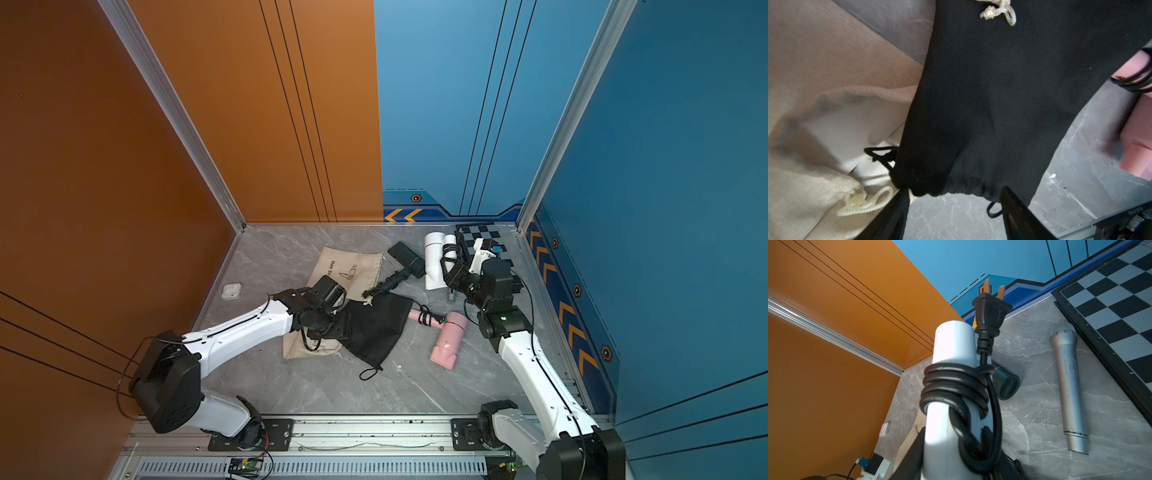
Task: Pack away hair dryers
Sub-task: Pick up the drawstring bag from the center of the board.
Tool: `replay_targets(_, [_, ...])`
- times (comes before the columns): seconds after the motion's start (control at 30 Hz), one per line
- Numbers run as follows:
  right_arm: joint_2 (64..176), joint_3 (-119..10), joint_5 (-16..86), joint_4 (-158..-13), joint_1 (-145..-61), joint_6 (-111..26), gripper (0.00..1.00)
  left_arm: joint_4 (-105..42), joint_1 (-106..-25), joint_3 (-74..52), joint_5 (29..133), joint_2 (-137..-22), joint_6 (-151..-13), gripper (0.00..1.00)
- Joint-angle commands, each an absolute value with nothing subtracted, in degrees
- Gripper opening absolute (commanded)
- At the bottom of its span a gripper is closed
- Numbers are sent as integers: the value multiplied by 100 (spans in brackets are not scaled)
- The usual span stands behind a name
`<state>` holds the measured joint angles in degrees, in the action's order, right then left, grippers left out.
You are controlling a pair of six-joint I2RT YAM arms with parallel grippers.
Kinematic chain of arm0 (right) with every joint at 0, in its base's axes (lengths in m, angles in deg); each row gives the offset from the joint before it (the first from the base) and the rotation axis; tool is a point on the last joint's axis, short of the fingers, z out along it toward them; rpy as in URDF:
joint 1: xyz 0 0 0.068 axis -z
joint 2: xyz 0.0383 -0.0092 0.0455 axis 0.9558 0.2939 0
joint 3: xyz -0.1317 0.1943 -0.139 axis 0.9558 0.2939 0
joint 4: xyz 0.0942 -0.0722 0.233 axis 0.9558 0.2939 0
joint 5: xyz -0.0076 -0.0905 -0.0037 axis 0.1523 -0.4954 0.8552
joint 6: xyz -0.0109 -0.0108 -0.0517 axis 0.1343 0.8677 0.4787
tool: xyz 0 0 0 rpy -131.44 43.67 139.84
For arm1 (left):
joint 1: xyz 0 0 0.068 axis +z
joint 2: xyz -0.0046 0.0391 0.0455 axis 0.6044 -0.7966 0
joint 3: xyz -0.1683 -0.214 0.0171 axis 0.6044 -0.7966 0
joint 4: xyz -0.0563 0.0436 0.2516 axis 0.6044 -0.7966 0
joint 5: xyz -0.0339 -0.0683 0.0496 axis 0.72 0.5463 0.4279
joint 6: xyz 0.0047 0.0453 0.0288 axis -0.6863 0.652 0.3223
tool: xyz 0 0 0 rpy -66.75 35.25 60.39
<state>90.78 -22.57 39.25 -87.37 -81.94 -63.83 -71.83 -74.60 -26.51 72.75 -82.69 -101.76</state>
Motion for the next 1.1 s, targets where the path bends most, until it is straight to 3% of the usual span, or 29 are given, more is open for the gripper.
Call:
replay_targets(0.0, [8935,-2352,4078,-9028,-8178,-6312,32,-6987,-7415,-2547,7176,-8553,-10233,67])
replay_targets(0.07, [8926,-2376,4093,-9002,-8178,-6303,32,-6977,-7419,-2548,7117,-8648,-10211,64])
replay_targets(0.13, [8917,-2415,4102,-8984,-8174,-6291,32,-6977,-7390,-2554,7065,-8705,-10157,55])
replay_targets(0.23, [8926,-2453,4113,-8984,-8176,-6293,32,-6982,-7362,-2555,7064,-8742,-10089,36])
replay_targets(0.33, [8911,-2495,4091,-8941,-8183,-6262,32,-6994,-7350,-2351,7051,-8664,-10029,10])
replay_targets(0.4, [8892,-2544,4024,-8839,-8196,-6203,32,-7056,-7331,-2227,7057,-8485,-9996,1])
replay_targets(0.67, [8829,-2795,3960,-8487,-8302,-5980,32,-8090,-7126,-1231,6942,-7621,-9442,0])
replay_targets(0.83, [8881,-2936,3984,-8425,-8514,-5934,32,-8416,-6561,-754,7264,-7105,-9191,0])
replay_targets(1.07, [9063,-2995,4003,-8567,-9017,-5931,33,-9168,-5672,805,6919,-6894,-8235,0])
